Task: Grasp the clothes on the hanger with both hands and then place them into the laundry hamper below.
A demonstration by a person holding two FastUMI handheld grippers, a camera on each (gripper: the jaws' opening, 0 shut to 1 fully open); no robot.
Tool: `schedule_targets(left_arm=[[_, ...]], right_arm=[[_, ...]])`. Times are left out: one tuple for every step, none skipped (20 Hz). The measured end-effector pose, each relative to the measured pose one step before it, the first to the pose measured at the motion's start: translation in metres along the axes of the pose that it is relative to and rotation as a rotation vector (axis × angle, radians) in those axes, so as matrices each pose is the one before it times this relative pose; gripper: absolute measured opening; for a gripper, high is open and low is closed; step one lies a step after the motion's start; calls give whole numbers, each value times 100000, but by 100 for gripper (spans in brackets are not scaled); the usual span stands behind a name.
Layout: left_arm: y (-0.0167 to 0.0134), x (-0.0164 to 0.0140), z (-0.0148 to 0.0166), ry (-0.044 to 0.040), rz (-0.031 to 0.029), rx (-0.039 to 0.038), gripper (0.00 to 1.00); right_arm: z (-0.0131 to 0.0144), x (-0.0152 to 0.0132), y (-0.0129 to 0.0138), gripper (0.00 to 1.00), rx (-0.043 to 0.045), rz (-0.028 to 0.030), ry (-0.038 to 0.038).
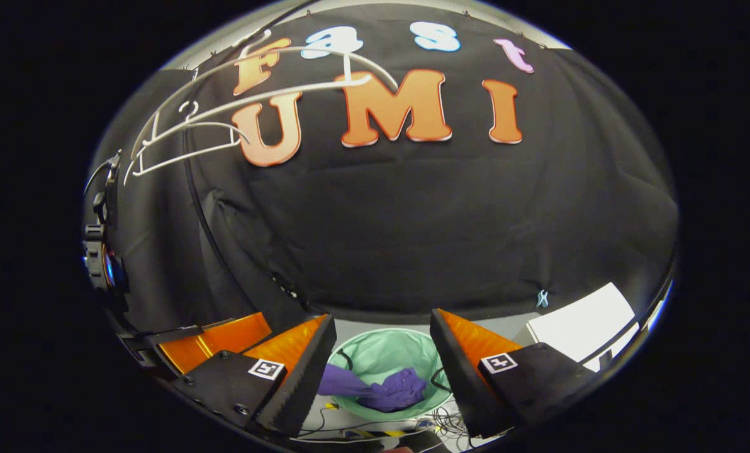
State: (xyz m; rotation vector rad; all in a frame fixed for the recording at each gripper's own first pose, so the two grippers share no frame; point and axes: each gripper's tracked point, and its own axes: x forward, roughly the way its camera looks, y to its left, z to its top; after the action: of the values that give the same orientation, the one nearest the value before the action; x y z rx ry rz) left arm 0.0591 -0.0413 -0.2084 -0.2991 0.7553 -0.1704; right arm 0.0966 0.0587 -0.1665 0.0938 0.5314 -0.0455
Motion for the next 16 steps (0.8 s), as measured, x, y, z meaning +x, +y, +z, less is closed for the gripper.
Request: schedule_targets(left_arm=[[327, -616, 1082, -2731, 695, 2910, 97], [170, -1084, 1155, -3094, 1214, 3917, 97], [-7, -902, 1461, -4204, 1017, 5161, 97], [-265, -866, 1472, -4444, 750, 2121, 96], [-223, -700, 829, -4851, 1102, -561, 95], [-402, -841, 467, -4703, 993, -1736, 96], [-617, -855, 1293, -4846, 966, -1976, 95], [124, 104, 461, -4003, 1361, -1353, 95], [-362, -356, 554, -3233, 1476, -996, 95], [-450, -547, 849, -3122, 1061, -337, 95], [-620, -364, 578, -3579, 490, 442, 95], [-1028, -938, 503, -3145, -403, 695, 95], [-930, -632, 173, -2304, -814, 495, 93], [-658, -1259, 670, -2302, -2, 5, 91], [-284, -968, 522, -2344, 697, -262, 95], [-417, -1114, 498, -2151, 942, -116, 95]], right_arm=[[1476, -692, 195, 98, -79, -426, -4801], [1639, -828, 170, 98, -222, -51, -4305], [1357, -1051, -43, 98, 79, 219, -3852], [966, -988, -246, 98, -74, 810, -3646], [798, -1247, -450, 98, -955, 422, -2983], [970, -1138, -876, 98, -1958, 262, -3050], [1034, -928, -763, 98, -2684, 242, -3254], [1037, -816, -895, 98, -2942, -99, -3272], [906, -1033, -899, 98, -2627, -123, -2657], [954, -1197, -766, 93, -1416, 722, -2864], [938, -1120, -541, 98, -1091, 925, -2752], [736, -1316, -847, 98, -526, 583, -1837], [614, -1267, -719, 100, 193, 806, -1584], [717, -1358, -728, 98, 836, 1070, -1925], [741, -1240, -713, 95, 961, 708, -2486], [505, -1197, -755, 92, 319, -19, -1930]])
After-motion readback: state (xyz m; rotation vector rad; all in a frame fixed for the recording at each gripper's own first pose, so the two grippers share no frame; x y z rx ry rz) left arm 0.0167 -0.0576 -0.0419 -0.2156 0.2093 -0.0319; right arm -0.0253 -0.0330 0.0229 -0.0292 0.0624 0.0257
